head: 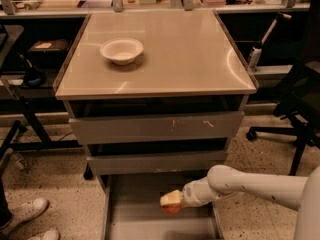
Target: Place apple into bottom drawer
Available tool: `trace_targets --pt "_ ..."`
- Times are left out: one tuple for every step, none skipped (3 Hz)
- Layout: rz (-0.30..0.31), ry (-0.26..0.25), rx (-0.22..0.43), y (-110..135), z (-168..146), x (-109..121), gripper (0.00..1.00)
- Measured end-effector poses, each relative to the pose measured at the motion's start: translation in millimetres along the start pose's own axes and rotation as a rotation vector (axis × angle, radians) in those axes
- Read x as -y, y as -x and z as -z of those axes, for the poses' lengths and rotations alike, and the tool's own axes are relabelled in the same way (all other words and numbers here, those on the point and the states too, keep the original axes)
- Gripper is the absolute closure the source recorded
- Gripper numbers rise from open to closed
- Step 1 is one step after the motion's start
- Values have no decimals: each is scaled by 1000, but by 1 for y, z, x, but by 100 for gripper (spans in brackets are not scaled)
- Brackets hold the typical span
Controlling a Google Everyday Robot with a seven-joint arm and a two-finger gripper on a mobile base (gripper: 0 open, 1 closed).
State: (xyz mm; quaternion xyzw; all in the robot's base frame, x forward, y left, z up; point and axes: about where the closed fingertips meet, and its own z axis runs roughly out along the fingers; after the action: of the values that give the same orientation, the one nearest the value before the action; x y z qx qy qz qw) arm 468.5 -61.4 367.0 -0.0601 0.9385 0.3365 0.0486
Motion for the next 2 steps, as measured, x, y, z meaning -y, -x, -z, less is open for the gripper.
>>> trace_targets --pt "-75 62 10 4 -49 18 100" --pt "-75 62 10 4 -49 18 100"
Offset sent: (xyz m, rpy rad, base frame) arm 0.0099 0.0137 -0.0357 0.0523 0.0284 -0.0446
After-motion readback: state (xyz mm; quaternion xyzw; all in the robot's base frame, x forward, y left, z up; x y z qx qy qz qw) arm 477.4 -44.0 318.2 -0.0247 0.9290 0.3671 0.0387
